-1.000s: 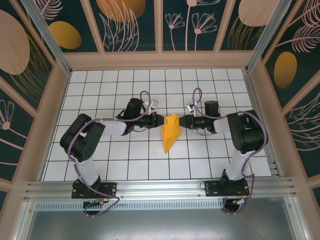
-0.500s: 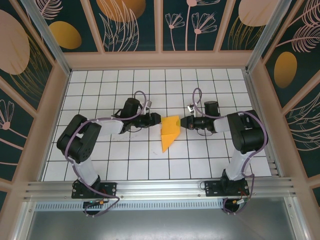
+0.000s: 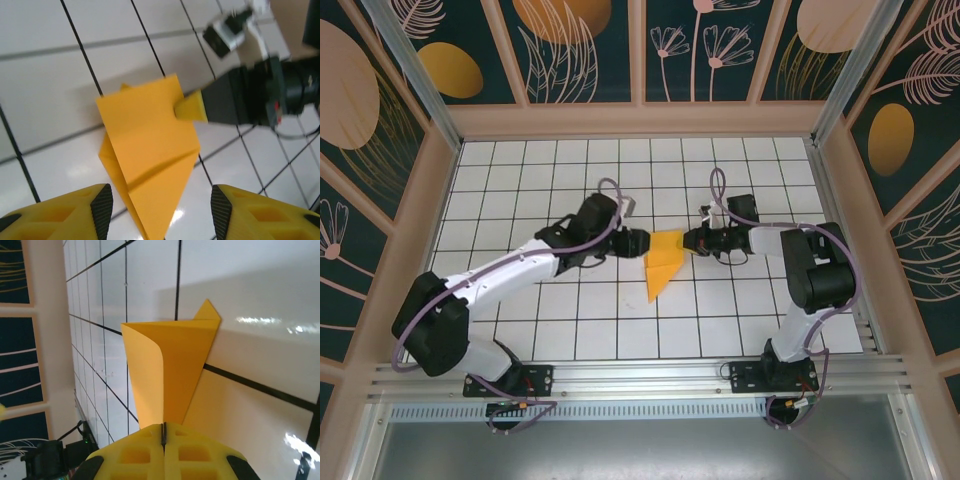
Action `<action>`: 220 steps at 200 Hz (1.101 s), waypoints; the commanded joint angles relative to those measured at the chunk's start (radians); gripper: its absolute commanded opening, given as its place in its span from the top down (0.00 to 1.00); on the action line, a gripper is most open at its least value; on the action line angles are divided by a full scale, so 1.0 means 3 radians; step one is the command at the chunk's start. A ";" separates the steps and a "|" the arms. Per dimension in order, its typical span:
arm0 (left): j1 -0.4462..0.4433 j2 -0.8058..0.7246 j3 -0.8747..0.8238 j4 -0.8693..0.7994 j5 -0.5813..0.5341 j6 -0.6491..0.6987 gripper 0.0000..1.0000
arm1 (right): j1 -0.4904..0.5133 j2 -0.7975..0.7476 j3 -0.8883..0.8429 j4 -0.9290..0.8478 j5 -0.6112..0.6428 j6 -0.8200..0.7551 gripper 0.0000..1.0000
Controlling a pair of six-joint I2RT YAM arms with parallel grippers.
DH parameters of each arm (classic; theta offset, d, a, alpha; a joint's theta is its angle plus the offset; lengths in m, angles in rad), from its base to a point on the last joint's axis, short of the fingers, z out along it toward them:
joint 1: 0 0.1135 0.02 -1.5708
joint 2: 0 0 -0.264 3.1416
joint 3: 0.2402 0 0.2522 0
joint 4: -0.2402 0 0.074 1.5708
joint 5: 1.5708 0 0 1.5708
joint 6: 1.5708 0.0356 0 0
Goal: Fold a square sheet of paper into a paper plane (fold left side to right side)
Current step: Fold the wing for the fifth time at the center of the table.
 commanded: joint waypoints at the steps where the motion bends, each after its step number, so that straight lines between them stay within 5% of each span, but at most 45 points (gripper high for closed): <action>1: -0.0252 0.0150 0.0074 -0.0313 -0.0244 -0.0016 0.43 | 0.0046 -0.0151 0.0142 -0.0282 0.0084 0.0164 0.97; 64: -0.0790 0.0793 0.0556 -0.0405 -0.0563 -0.0163 0.40 | 0.0122 -0.0156 0.0194 -0.0388 0.0126 0.0272 0.97; 150: -0.0979 0.1516 0.0959 -0.0858 -0.1124 -0.0200 0.38 | 0.0141 -0.0097 0.0211 -0.0410 0.0177 0.0345 0.98; 220: -0.1018 0.1670 0.0982 -0.0855 -0.1257 -0.0201 0.48 | 0.0149 -0.0026 0.0219 -0.0411 0.0179 0.0317 0.97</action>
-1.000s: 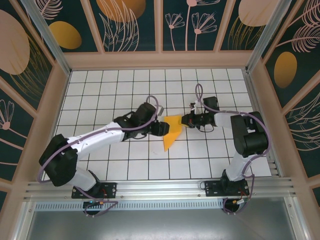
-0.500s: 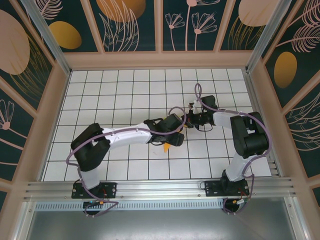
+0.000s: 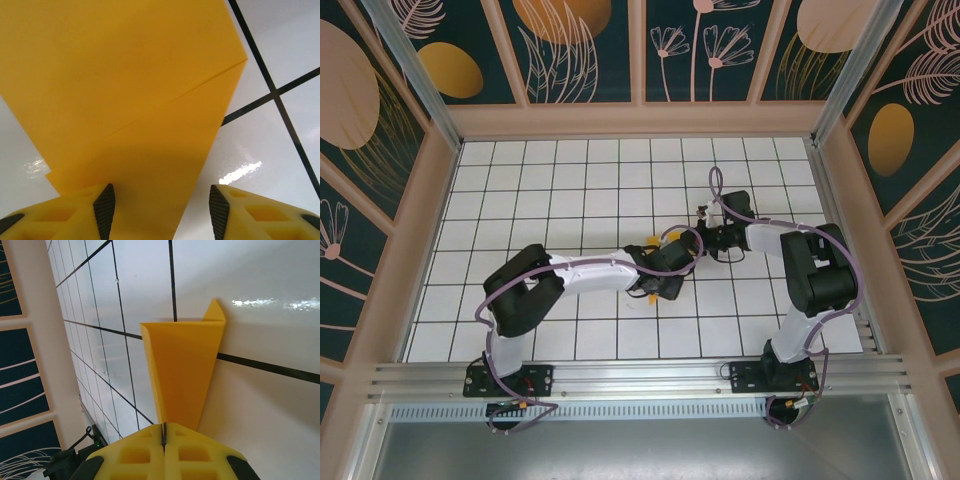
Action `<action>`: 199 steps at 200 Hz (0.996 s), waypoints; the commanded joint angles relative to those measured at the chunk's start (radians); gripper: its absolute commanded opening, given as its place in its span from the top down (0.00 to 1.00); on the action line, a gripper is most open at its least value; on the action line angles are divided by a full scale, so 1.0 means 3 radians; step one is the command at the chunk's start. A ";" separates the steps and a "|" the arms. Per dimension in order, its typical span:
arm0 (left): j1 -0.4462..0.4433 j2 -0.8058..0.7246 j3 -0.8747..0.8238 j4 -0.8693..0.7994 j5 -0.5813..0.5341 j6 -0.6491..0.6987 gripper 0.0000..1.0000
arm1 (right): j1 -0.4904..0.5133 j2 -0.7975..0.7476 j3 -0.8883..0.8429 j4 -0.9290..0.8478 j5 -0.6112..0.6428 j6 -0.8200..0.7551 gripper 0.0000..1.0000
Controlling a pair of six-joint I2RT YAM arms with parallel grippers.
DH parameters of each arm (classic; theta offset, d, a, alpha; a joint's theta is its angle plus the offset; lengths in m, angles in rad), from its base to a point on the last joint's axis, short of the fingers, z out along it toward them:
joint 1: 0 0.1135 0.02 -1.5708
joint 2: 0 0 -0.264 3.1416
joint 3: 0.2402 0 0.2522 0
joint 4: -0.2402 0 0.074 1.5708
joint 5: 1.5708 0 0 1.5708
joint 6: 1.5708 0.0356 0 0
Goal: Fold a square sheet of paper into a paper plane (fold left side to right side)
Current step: Fold the wing for the fifth time at the center of the table.
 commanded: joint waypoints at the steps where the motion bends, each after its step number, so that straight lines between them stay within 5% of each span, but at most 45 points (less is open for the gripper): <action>1: -0.0018 0.0084 0.0067 -0.0103 -0.0151 -0.0032 0.49 | 0.0033 0.0033 0.0078 -0.0094 0.0036 0.0019 0.97; 140: -0.0010 -0.0043 0.0066 0.0050 -0.0021 -0.0052 0.98 | 0.0027 0.0075 0.0158 -0.0247 0.0113 -0.0158 0.87; 199: 0.0144 -0.0204 -0.0146 0.0412 0.0445 -0.0195 1.00 | -0.0165 -0.0482 0.0072 -0.0283 0.0462 -0.0229 0.45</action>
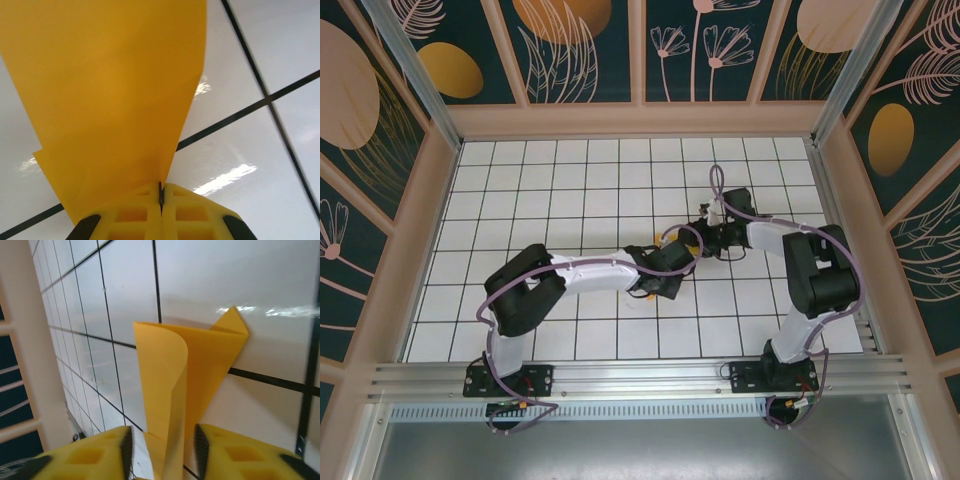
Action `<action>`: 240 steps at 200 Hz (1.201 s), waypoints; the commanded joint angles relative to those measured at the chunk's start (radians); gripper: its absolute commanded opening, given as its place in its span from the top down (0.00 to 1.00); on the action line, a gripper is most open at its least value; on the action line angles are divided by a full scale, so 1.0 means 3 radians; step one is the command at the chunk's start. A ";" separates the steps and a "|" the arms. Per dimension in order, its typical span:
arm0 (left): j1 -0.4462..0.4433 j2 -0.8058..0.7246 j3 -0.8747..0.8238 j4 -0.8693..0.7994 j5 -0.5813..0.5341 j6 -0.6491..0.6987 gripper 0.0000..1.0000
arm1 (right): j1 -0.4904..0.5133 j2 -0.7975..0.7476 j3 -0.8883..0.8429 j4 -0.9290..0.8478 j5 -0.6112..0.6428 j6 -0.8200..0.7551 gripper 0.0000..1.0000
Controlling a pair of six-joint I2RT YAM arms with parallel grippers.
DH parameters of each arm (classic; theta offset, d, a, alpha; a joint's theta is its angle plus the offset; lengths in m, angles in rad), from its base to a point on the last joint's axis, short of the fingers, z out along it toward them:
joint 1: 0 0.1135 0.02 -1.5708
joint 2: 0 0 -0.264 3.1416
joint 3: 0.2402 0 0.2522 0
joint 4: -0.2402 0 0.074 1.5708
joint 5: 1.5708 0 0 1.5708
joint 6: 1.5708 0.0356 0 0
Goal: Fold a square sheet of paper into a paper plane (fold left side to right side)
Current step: Fold the wing for the fifth time at the center of the table.
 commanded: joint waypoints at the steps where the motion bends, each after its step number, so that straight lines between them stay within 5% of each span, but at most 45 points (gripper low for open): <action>1: 0.0119 -0.0211 -0.0136 0.0282 0.0330 -0.0120 1.00 | -0.0127 -0.0397 -0.0015 -0.0070 0.0208 -0.0101 0.45; 27: 0.0267 -0.0356 -0.0359 0.0641 0.0692 -0.0246 1.00 | -0.0276 -0.0640 -0.0189 -0.0111 0.0298 -0.0157 0.34; 118: 0.0611 -0.0437 -0.1016 0.1947 0.1763 -0.0845 1.00 | -0.0223 -0.1020 -0.0859 0.0220 0.0314 -0.0040 0.31; 240: 0.0837 -0.0202 -0.1424 0.2959 0.2241 -0.1460 1.00 | 0.0317 -0.0567 -0.0723 0.0538 0.0518 0.0194 0.33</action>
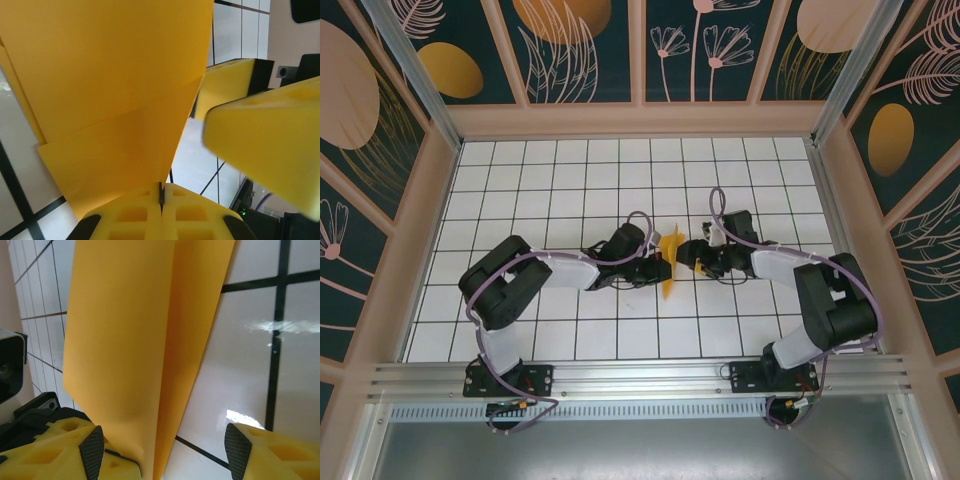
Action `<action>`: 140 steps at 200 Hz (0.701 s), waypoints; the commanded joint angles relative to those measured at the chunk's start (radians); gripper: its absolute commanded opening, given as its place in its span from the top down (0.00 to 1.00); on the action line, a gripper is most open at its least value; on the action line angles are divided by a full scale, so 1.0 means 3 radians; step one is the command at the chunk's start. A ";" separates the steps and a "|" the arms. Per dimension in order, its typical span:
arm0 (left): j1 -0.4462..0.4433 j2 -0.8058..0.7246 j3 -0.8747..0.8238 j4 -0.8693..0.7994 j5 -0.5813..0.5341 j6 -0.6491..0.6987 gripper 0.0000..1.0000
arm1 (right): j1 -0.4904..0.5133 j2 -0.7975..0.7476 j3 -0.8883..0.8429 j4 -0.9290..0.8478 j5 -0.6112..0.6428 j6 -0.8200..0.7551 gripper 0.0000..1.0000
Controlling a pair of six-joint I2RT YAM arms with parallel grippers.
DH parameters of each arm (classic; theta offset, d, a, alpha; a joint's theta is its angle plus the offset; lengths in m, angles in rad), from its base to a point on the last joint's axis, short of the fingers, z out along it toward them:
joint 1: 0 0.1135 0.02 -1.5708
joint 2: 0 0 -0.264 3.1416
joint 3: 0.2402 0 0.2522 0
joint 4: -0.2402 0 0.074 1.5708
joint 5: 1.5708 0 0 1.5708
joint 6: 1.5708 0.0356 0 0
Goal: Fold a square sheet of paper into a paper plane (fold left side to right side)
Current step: Fold the wing for the fifth time at the center of the table.
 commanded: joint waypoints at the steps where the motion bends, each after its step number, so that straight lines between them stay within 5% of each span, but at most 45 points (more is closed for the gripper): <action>1: 0.0052 0.0076 -0.0095 0.0357 0.0158 -0.0187 1.00 | 0.0035 0.0064 0.0104 0.0132 0.0066 0.0074 0.33; 140: 0.0113 0.0279 -0.0178 0.0691 0.0305 -0.0423 1.00 | 0.0131 0.0408 0.0320 0.0061 0.0070 0.0141 0.39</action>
